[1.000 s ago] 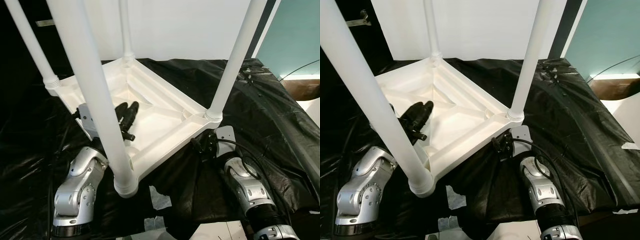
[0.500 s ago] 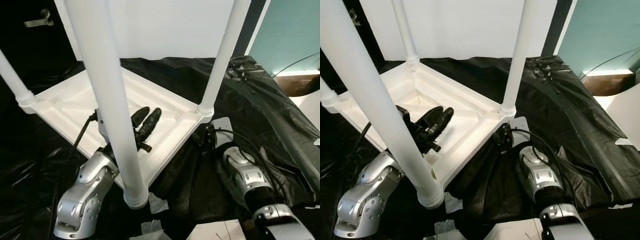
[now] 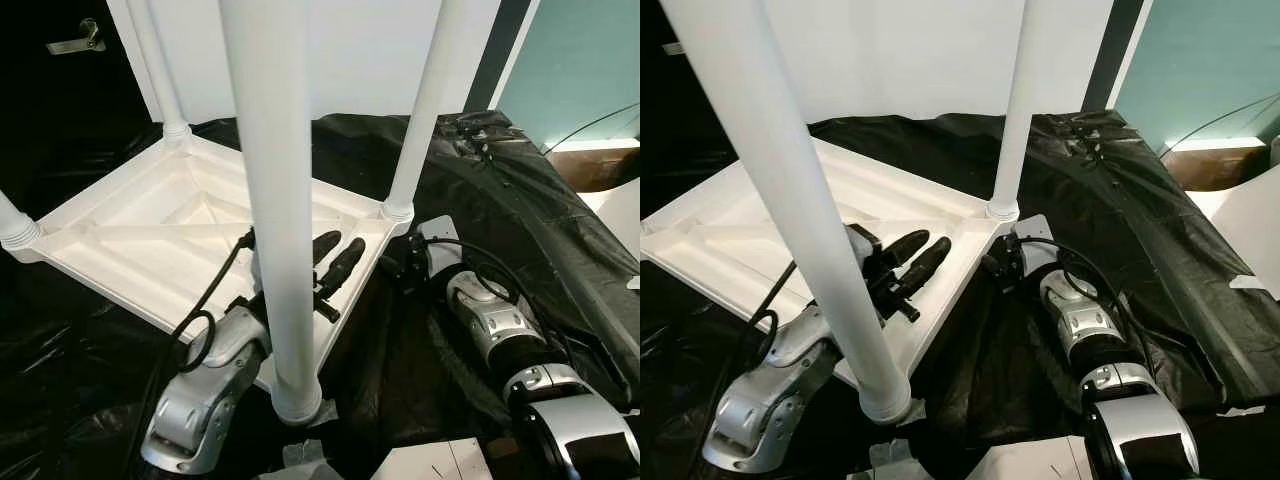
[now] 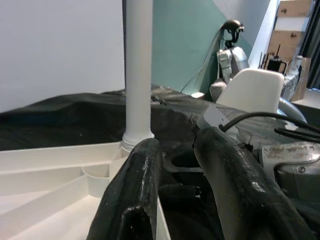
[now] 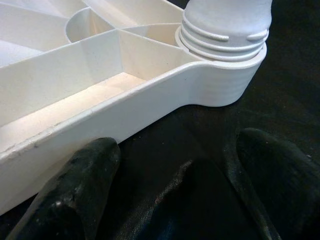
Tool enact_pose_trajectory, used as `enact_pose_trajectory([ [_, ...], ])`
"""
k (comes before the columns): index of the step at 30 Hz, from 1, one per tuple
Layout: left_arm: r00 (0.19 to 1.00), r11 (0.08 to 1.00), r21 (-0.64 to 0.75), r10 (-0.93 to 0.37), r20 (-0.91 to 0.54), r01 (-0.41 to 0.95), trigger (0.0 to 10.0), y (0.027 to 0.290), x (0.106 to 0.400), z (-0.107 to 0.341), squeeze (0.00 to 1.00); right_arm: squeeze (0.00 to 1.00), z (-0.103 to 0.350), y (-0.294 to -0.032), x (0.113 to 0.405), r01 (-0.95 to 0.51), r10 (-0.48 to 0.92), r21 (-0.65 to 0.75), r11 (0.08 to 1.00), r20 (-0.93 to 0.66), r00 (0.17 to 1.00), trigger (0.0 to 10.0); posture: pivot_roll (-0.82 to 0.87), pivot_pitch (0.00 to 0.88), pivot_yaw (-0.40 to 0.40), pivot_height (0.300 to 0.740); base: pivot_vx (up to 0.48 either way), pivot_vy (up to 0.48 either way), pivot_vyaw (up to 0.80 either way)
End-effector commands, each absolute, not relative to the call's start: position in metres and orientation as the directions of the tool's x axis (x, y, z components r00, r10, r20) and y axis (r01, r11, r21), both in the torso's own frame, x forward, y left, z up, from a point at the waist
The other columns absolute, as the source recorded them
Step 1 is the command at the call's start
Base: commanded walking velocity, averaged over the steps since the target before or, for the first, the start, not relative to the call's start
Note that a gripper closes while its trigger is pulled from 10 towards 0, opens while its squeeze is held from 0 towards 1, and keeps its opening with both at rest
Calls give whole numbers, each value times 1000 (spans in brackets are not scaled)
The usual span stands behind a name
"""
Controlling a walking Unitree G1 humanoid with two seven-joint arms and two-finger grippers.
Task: Building children table
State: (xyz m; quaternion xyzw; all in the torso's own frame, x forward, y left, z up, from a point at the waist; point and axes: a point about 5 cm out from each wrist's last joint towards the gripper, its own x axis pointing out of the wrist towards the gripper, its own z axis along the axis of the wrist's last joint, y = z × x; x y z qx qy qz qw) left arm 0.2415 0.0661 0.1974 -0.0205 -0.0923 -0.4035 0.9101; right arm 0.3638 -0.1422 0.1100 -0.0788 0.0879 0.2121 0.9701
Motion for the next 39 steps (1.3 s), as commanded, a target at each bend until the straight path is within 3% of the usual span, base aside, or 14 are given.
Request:
enact_pose_trajectory([
  [1,620,635,42,-764,176,771,10000,53,238,195,0,0,123,-122,368,-497,480,-112,861,-145,865,10000,110,32,-23,740,0,0,0],
  [11,597,613,62,-784,167,788,10000,27,246,196,0,0,124,-102,372,-533,524,-41,845,-132,841,10000,114,38,-7,740,0,0,0],
  [18,579,596,39,-792,193,802,10000,2,252,198,0,0,127,-105,377,-491,485,-37,870,-115,867,10000,118,42,-3,740,0,0,0],
  [23,581,599,39,-789,196,800,10000,-2,254,199,0,0,127,-112,378,-460,453,-54,886,-110,885,10000,117,42,1,740,0,0,0],
  [26,605,626,77,-773,189,776,10000,6,259,197,0,0,125,-126,378,-408,400,-72,910,-104,910,10000,119,42,2,740,0,0,0],
  [31,668,688,159,-725,169,707,10000,57,268,195,0,0,119,-157,371,-313,307,-90,945,-76,949,10000,121,46,4,740,0,0,0],
  [39,650,653,182,-755,84,735,10000,99,260,187,0,0,115,-170,361,-296,290,-119,948,-60,955,10000,108,47,9,740,0,0,0],
])
